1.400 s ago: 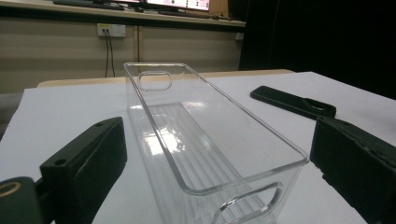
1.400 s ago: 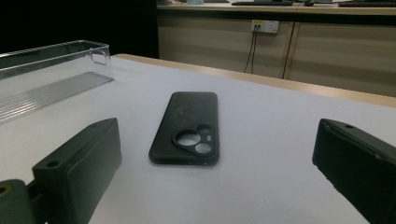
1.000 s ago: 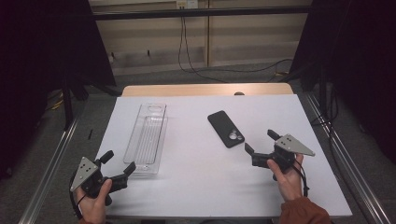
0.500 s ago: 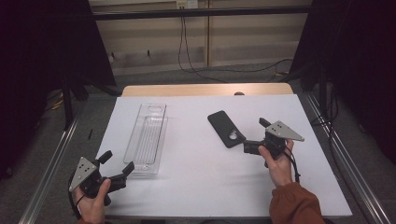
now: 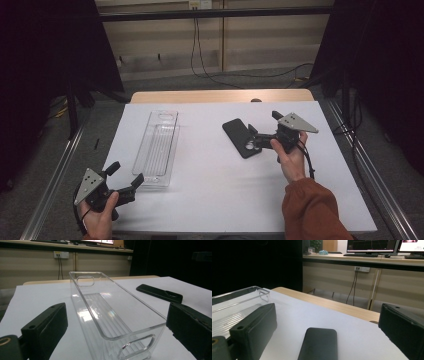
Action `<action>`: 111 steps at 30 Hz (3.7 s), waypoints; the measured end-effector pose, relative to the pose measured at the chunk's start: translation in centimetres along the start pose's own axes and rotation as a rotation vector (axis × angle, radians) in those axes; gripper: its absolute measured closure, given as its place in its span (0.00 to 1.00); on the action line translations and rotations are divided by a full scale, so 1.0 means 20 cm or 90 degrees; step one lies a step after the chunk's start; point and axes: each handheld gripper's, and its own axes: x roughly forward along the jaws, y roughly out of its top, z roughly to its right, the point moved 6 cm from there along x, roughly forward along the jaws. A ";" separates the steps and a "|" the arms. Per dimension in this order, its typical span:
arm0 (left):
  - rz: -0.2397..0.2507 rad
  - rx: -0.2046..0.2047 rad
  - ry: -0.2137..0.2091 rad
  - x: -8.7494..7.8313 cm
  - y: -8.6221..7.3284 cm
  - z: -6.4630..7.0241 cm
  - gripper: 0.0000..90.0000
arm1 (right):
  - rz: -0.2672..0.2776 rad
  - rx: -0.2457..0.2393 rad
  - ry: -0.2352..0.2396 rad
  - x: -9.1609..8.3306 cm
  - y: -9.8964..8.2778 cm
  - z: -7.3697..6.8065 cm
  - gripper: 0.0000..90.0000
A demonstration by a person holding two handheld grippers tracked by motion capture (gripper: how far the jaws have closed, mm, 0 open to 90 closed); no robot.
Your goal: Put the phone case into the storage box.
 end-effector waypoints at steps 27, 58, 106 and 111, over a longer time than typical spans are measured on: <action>-0.003 0.002 -0.004 0.00 0.00 0.00 0.04 | -0.026 0.001 -0.024 0.36 0.01 0.08 0.05; -0.007 0.009 -0.006 0.00 -0.01 0.00 0.04 | -0.176 -0.024 0.053 0.55 0.15 0.08 0.98; -0.008 0.004 -0.012 0.01 -0.01 0.00 0.04 | -0.587 0.069 -0.011 0.71 -0.24 0.23 1.00; -0.010 0.006 -0.011 0.01 -0.01 -0.01 0.04 | -0.603 0.059 -0.019 0.72 -0.28 0.23 1.00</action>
